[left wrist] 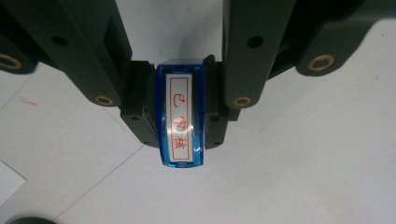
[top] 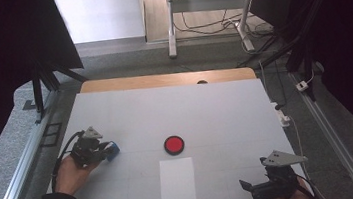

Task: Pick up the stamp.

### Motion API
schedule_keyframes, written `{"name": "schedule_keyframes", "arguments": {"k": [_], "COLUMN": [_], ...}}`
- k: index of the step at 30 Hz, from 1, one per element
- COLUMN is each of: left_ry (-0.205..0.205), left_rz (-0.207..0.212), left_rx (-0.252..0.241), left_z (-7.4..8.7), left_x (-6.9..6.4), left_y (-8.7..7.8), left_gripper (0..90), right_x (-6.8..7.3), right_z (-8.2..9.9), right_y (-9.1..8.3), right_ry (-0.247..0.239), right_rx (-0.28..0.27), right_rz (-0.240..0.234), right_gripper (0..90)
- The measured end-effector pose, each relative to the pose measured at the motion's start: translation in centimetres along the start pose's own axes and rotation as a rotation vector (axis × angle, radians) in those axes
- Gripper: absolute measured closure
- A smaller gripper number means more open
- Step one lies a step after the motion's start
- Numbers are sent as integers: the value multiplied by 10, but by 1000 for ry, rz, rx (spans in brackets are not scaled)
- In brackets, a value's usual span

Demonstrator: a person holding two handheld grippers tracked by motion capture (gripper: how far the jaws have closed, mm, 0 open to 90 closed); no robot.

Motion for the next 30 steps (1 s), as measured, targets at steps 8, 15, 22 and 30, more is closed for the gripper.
{"name": "schedule_keyframes", "arguments": {"k": [8,15,22,30], "left_ry": [-19,-17,-6,30], "left_rz": [37,75,106,114], "left_rx": [-30,-70,-101,-108], "left_z": [-4,-9,-12,-16], "left_x": [-7,-18,-24,-37], "left_y": [-13,-25,-34,-40], "left_gripper": [703,703,703,702], "right_x": [1,1,1,1], "right_z": [0,0,0,0], "right_y": [0,0,0,0], "right_ry": [-7,-11,-11,-4], "right_rx": [3,3,2,-3], "right_rz": [3,5,4,0], "right_gripper": [0,0,0,0]}}
Point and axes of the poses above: each handheld gripper's, and its own axes: y roughly forward along the jaws, z roughly out of its underside, x roughly to its left, the point moved 2 cm from there along y, roughly forward along the jaws, and after that the axes turned 7 degrees about -y, right-handed, at the moved point
